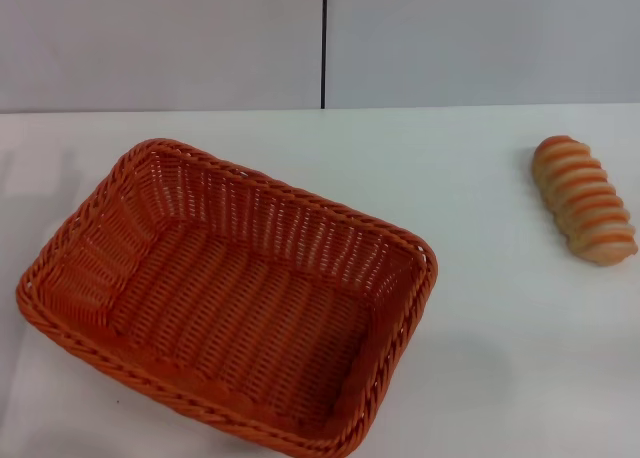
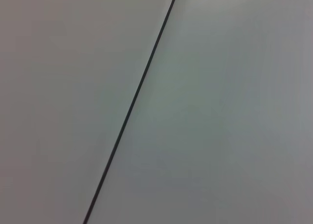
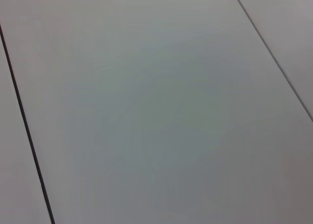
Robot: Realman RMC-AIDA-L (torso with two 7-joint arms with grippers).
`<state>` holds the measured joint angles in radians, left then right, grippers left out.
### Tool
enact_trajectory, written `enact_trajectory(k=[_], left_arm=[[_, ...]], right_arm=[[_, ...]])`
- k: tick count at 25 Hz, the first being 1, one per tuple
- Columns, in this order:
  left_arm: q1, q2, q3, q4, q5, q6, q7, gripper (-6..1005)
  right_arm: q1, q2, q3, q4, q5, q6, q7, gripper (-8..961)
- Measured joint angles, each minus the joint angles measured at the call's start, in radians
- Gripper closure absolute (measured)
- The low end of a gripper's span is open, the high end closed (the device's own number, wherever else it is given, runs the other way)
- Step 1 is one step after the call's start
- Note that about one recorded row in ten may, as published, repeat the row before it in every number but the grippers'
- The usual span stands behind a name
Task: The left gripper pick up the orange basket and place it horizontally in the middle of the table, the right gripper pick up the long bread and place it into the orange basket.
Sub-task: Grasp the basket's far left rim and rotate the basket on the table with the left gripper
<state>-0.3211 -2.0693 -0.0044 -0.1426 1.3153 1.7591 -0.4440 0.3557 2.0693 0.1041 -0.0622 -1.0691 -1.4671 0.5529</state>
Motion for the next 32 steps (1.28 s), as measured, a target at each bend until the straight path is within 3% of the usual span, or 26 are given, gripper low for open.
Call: enact_trajectory(k=[12,22,26,30,32], left_arm=[[-0.027,0.002,-0.008,0.004,-0.002,-0.021,-0.022,200],[-0.064,0.009,0.021,0.148,0.021,-0.03,-0.325,202],[-0.092,0.012,0.109,0.302,0.058,-0.058,-0.56,202],[-0.097,0.013,0.142,0.343,0.06,-0.062,-0.61,203],[-0.104,0.023,0.322,0.544,0.062,-0.1,-0.866,204]], right_arm=[[0.014,0.0,0.0,-0.008,0.0,0.031,0.0,359],[0.015,0.0,-0.003,-0.004,0.0,0.054,0.025,354],[0.009,0.001,-0.001,-0.002,0.0,0.063,0.025,353],[0.004,0.002,-0.001,-0.002,0.0,0.08,0.026,351],[0.003,0.002,-0.003,-0.001,-0.001,0.087,0.026,350]])
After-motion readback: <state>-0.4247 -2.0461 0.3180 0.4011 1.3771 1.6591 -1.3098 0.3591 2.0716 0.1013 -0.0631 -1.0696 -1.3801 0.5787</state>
